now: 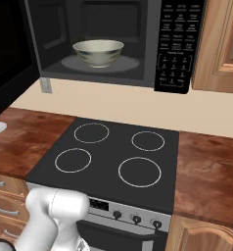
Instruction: Remove the pear from the bowl and place it on the small plate. Then place the bowl with only the shrimp in the microwave, close the door, and press the start button to microwave the shrimp.
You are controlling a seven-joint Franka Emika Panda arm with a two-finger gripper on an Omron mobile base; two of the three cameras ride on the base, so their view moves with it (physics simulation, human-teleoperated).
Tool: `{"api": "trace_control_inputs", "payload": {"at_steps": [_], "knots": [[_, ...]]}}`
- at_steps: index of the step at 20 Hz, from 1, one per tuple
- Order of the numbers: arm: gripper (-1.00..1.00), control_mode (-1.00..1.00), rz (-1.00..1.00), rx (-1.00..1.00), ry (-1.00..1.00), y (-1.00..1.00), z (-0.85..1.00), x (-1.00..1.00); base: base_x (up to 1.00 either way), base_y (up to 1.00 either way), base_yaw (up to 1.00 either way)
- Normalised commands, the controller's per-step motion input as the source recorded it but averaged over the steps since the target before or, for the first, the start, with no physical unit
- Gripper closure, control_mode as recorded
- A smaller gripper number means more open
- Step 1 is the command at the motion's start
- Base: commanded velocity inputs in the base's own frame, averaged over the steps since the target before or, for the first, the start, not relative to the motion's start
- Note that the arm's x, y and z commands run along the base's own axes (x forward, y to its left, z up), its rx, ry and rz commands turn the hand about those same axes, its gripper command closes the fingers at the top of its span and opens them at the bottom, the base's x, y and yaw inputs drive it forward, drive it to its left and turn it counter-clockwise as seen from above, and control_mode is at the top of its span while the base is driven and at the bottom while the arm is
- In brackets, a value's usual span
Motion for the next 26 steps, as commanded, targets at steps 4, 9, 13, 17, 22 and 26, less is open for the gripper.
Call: {"api": "trace_control_inputs", "payload": {"at_steps": [4,9,13,17,22,26], "knots": [[-1.0,-1.0,0.0,0.02,0.13,-0.78,0.17,0.0,0.0,0.0,0.0],[-1.0,-1.0,0.0,0.04,0.12,-0.79,0.07,0.0,0.0,0.0,0.0],[-1.0,-1.0,0.0,0.01,0.17,-0.68,0.0,0.03,0.0,0.0,0.0],[-1.0,-1.0,0.0,0.0,0.2,-0.47,0.11,0.28,0.0,0.0,0.0],[-1.0,-1.0,0.02,0.0,0.21,-0.24,0.27,0.56,0.0,0.0,0.0],[-1.0,-1.0,0.06,0.0,0.19,-0.15,0.22,0.69,0.0,0.0,0.0]]}}
